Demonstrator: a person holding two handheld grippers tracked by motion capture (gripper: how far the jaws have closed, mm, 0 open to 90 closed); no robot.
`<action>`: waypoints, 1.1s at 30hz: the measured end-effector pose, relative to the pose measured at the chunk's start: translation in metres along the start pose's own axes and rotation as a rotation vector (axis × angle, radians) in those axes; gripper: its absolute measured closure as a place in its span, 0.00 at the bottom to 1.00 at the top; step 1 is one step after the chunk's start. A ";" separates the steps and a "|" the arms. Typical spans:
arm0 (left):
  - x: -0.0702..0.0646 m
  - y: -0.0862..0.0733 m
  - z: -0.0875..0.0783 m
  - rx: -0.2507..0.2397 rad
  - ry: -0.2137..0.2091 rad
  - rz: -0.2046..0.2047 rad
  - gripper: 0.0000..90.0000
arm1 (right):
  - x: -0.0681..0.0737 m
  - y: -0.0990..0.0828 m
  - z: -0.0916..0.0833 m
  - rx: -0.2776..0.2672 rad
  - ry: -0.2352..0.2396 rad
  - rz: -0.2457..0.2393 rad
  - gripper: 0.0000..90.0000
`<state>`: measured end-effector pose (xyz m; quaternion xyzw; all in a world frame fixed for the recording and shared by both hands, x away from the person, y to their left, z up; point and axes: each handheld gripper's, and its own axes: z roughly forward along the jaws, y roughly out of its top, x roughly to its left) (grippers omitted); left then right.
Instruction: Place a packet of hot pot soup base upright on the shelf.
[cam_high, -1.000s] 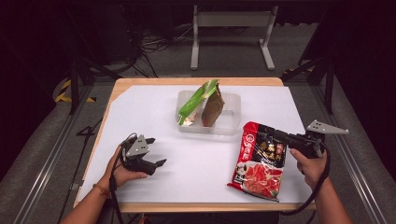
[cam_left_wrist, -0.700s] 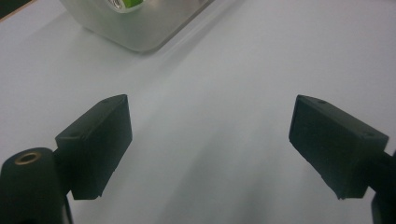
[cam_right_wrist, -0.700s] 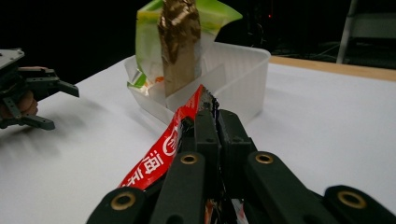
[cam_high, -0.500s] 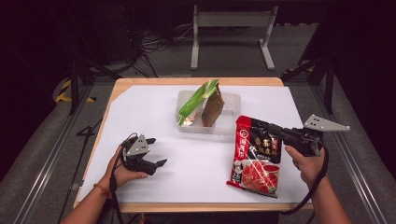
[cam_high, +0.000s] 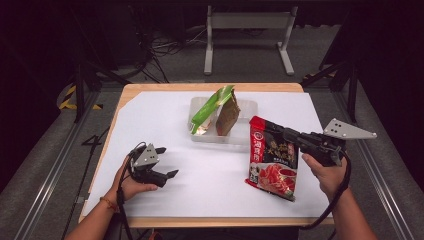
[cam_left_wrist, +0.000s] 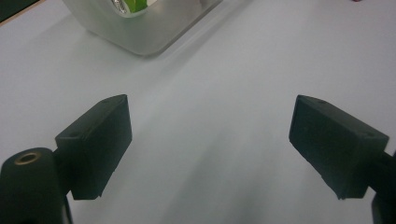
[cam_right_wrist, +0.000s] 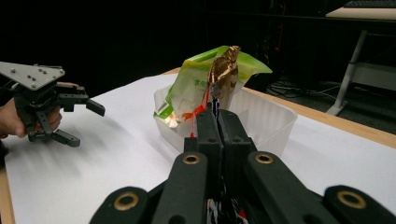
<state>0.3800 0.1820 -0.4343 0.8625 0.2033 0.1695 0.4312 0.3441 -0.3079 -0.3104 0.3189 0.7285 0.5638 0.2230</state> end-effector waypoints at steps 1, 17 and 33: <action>0.000 0.000 0.000 -0.002 0.002 0.000 0.16 | 0.000 0.000 0.000 0.000 -0.001 -0.003 0.98; 0.002 0.000 -0.001 -0.008 0.005 -0.009 0.15 | 0.001 0.008 0.003 -0.023 -0.043 -0.018 0.98; 0.002 0.000 -0.002 -0.008 0.004 -0.010 0.15 | -0.007 0.012 0.002 -0.048 -0.083 0.021 0.98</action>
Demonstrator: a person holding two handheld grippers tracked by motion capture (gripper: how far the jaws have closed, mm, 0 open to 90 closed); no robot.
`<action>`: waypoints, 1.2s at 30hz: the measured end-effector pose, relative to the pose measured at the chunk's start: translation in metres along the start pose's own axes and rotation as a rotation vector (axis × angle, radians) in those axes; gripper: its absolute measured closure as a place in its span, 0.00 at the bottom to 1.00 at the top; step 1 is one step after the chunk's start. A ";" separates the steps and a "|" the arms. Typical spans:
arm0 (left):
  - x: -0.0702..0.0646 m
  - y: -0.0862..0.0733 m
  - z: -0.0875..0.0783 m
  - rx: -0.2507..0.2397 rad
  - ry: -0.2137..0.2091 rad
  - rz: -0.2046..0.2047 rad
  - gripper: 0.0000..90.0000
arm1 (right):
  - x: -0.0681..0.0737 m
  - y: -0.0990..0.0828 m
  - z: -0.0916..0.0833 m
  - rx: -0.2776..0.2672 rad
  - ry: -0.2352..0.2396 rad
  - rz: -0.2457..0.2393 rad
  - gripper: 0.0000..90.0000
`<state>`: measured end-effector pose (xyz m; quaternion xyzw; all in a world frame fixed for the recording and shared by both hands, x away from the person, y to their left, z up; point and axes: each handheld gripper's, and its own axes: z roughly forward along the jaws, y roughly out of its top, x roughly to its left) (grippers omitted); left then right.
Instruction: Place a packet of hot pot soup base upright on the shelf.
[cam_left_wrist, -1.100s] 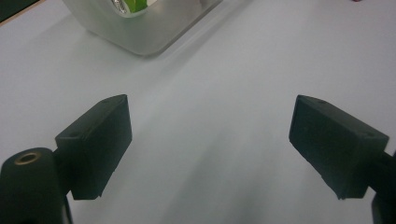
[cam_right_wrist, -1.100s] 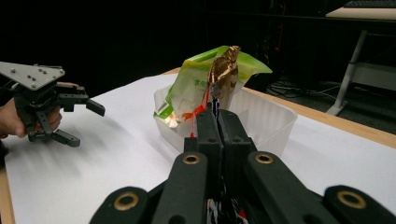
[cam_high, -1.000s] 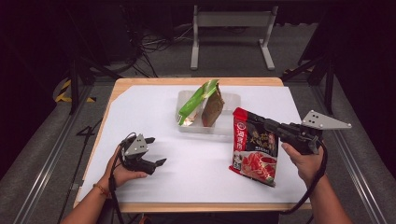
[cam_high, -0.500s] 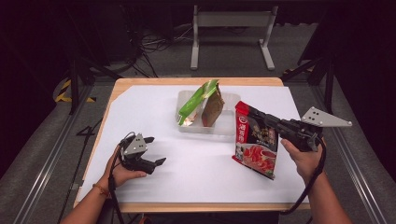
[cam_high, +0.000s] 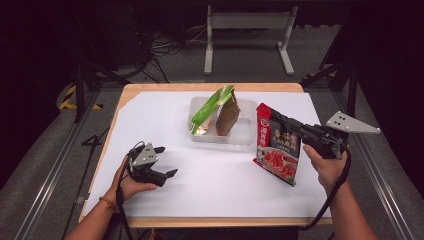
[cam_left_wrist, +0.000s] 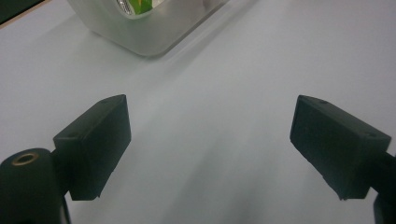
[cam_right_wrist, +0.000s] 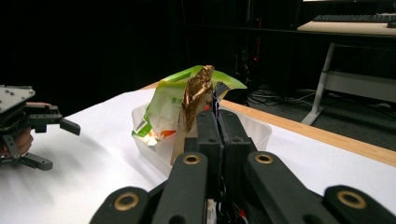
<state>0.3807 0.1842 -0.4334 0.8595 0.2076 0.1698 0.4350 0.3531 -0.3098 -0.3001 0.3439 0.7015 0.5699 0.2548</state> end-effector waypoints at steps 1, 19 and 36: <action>0.000 0.000 0.000 0.000 0.001 0.001 0.15 | 0.000 0.001 0.000 -0.004 -0.001 -0.004 0.98; 0.000 0.000 0.000 0.002 0.001 0.001 0.15 | 0.008 0.022 0.007 -0.045 -0.016 0.001 0.99; 0.000 0.000 0.000 -0.001 -0.002 -0.002 0.15 | 0.017 0.044 0.037 -0.068 -0.036 0.012 0.99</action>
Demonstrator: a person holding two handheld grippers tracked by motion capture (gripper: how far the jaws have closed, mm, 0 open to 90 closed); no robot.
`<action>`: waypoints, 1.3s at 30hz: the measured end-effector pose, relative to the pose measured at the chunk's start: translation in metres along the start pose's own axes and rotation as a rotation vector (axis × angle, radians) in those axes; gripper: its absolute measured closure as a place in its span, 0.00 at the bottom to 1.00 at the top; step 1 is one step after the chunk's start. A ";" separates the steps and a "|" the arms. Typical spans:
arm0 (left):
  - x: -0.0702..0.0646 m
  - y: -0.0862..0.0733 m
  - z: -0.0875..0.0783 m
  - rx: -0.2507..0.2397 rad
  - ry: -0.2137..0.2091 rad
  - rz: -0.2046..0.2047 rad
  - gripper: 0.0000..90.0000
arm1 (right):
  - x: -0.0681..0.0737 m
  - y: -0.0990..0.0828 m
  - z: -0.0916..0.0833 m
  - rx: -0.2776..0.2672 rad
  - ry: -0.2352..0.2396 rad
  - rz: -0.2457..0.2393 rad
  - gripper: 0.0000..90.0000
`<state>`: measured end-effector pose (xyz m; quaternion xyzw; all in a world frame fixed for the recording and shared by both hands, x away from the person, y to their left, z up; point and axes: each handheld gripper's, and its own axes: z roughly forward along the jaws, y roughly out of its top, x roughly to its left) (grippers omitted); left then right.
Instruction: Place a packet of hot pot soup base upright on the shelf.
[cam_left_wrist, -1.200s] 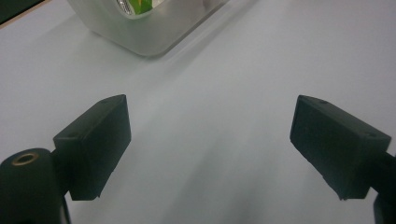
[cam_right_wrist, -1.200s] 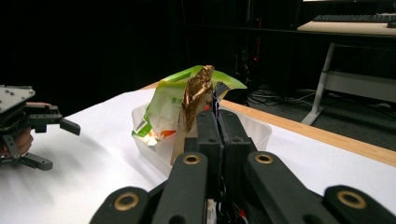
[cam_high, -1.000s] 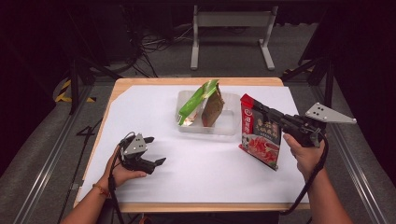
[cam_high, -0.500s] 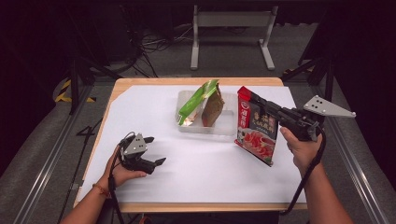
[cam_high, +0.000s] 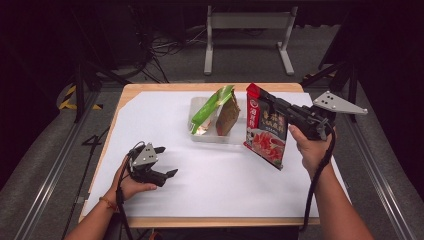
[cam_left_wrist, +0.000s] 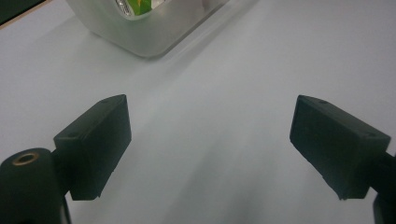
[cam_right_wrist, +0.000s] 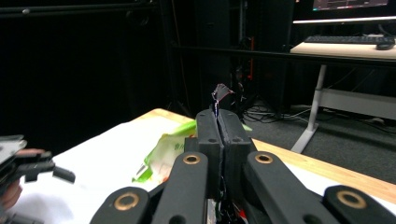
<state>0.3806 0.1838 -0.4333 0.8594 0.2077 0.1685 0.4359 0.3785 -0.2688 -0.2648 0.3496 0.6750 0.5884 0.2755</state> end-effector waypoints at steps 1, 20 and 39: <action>0.000 0.000 0.000 0.002 0.001 0.001 0.15 | 0.001 0.001 0.003 0.003 0.000 0.004 0.99; -0.001 0.000 -0.002 -0.006 0.000 0.002 0.15 | 0.010 0.026 0.025 0.007 -0.027 -0.010 0.99; -0.001 -0.001 -0.004 -0.010 0.008 0.010 0.15 | -0.007 0.040 0.081 0.056 -0.088 -0.012 0.99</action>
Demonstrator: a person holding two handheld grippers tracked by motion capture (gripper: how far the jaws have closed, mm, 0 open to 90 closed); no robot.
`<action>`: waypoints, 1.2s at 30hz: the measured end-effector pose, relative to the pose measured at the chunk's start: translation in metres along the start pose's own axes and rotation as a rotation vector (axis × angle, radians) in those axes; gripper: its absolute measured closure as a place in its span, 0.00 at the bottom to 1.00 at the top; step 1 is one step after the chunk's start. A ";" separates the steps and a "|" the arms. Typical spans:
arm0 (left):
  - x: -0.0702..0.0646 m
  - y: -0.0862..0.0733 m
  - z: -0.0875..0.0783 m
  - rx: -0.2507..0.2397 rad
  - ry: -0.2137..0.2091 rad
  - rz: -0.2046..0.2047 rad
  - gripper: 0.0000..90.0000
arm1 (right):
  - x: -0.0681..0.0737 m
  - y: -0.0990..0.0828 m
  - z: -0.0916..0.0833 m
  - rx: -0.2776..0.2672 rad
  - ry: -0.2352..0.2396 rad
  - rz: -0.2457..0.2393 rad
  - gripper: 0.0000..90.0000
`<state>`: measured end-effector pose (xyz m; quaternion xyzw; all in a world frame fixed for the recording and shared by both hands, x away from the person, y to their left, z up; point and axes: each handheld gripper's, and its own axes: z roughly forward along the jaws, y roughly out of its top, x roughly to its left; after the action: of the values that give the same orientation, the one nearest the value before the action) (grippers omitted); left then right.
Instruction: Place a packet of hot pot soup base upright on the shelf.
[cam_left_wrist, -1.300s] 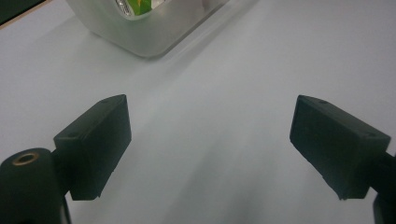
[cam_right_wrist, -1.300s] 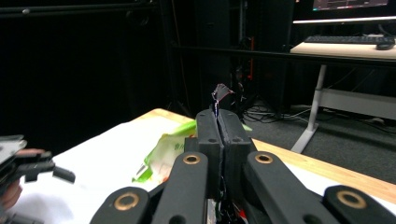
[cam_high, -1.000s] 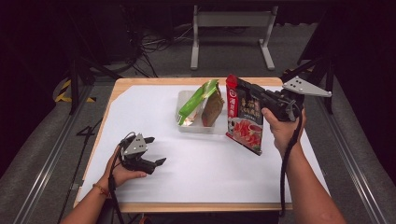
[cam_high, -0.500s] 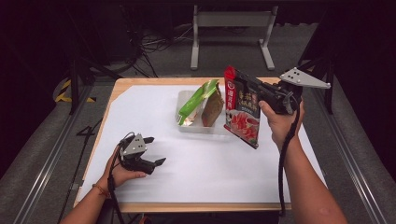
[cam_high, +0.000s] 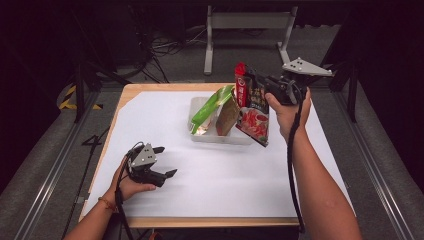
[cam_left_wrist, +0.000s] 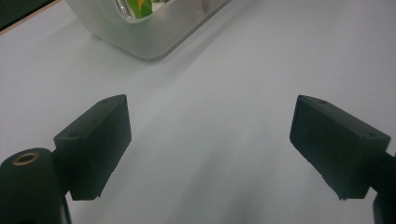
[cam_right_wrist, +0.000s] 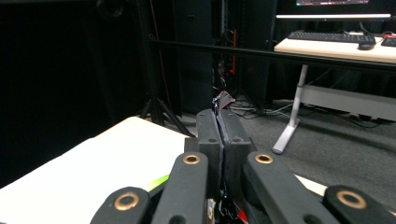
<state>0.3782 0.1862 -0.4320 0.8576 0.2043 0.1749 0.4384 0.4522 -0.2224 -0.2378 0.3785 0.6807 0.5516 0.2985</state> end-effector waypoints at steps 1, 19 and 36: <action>0.000 0.000 -0.001 0.000 0.000 0.002 0.15 | -0.002 0.000 0.004 0.006 -0.004 0.006 0.99; 0.001 -0.001 -0.003 -0.011 -0.010 0.007 0.15 | -0.019 -0.009 0.058 0.017 -0.043 0.051 0.98; 0.001 -0.001 0.001 0.004 -0.015 0.011 0.16 | -0.019 -0.035 0.058 0.014 -0.001 0.045 0.97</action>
<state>0.3791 0.1865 -0.4329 0.8608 0.1967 0.1704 0.4373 0.5033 -0.2114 -0.2843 0.3961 0.6758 0.5532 0.2835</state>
